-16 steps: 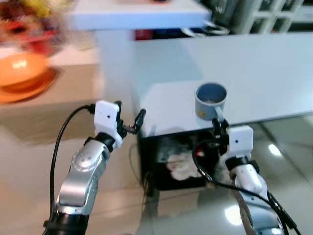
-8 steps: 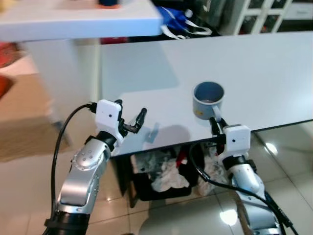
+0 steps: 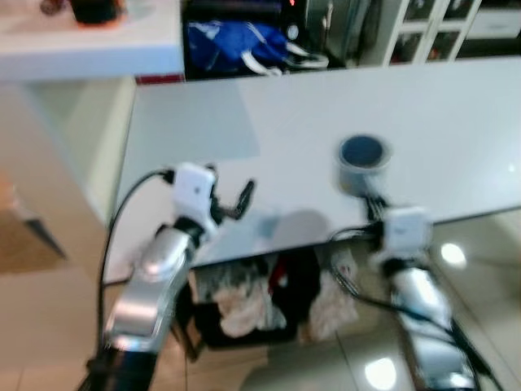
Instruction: Setting the table
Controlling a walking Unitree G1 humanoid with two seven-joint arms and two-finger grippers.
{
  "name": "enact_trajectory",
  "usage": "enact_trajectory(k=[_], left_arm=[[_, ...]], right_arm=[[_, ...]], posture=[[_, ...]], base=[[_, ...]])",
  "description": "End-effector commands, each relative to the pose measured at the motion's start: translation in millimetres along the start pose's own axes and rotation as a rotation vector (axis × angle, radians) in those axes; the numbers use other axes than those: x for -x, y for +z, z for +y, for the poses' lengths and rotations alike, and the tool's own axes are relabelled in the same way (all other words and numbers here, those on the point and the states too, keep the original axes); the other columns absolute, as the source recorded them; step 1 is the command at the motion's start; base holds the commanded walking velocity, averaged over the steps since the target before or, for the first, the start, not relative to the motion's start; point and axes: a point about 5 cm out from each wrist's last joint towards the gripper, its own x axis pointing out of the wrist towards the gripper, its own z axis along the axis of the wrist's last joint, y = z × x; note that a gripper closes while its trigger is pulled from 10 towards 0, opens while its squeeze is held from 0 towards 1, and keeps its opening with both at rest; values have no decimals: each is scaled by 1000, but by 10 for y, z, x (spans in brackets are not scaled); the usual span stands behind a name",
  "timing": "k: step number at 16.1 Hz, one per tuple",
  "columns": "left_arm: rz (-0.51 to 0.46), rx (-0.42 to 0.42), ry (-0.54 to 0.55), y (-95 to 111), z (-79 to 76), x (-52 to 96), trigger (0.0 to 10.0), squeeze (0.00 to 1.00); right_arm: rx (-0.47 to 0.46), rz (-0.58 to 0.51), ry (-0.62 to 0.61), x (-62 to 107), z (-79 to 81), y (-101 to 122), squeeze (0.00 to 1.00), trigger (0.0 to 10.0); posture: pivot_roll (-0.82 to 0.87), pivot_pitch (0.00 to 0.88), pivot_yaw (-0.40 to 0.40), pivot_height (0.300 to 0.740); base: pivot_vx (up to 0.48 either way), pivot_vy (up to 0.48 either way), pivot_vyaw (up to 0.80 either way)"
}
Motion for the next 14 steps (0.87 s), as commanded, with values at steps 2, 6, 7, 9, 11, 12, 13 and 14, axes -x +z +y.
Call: enact_trajectory(k=[2,6,7,9,11,12,13,14], left_arm=[[-5,-3,-16,33,-64,-79,10000,0],[30,-8,32,22,-8,-188,10000,0],[30,-13,26,24,-28,-187,10000,0],[34,-15,34,15,-18,-189,10000,0],[36,-17,38,10,-17,-193,10000,0],[36,-21,38,11,-20,-191,10000,0],[37,-23,38,11,-12,-184,10000,0],[38,-23,39,10,-6,-179,10000,0]], right_arm=[[18,-22,-22,-17,-94,44,0,0],[17,-26,-16,-21,-94,53,0,0],[16,-25,-14,-18,-91,54,0,0],[25,-20,-8,-13,-90,49,0,0],[36,-13,-3,-15,-84,38,0,0],[39,-11,-3,-19,-80,36,0,0],[41,-9,-2,-21,-71,34,0,0],[45,-5,-1,-22,-66,27,0,0]], posture=[[-19,0,24,740],[-28,0,28,740],[-30,0,29,740],[-30,0,29,740],[-30,0,28,740],[-28,0,27,740],[-27,0,29,740],[-26,0,31,740]], base=[[276,-388,0],[279,-388,0],[285,-382,0],[283,-384,0],[283,-384,378],[281,-386,731],[285,-382,725],[281,-386,725]])
